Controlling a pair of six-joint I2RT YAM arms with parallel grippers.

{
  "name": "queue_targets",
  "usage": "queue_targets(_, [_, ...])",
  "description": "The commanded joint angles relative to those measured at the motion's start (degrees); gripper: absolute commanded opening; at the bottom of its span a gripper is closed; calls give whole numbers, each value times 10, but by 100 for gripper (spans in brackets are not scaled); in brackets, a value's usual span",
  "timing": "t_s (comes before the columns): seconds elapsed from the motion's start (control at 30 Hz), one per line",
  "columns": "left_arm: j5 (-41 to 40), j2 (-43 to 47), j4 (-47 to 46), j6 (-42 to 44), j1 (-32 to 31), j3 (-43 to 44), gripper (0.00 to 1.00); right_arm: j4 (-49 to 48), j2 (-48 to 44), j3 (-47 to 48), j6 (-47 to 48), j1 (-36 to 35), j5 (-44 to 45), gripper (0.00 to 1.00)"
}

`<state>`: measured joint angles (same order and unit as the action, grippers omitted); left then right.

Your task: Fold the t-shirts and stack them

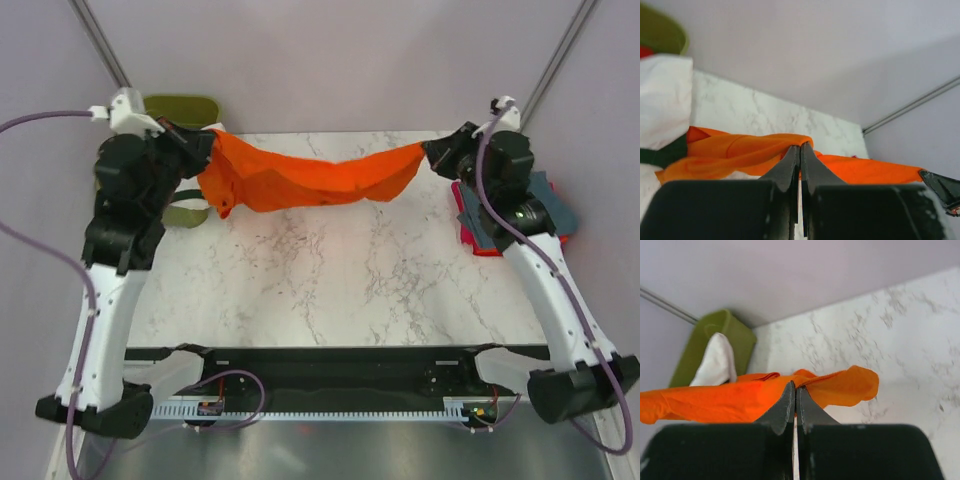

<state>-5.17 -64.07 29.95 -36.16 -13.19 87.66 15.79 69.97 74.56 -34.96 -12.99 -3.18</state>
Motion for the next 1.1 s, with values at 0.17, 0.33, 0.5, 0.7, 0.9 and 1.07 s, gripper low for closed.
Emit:
queue_targets(0.17, [49,235,-82,100,4,73,2,-33,-246,-6,35,0,7,0])
queue_targets(0.33, [61,254,-91,76,4,116,2,-13,-335,19,16,1,48,0])
queue_targets(0.5, [53,202,-76,63,4,137,2,26,-332,59,5,1,80,0])
queue_targets(0.7, [53,116,-74,33,4,69,2,60,-299,48,-2,0,133,0])
queue_targets(0.9, [57,67,-163,-4,4,-76,2,43,-241,-67,-36,1,254,0])
queue_targets(1.07, [79,-23,-270,-25,4,-113,2,-2,-141,-66,-51,2,265,0])
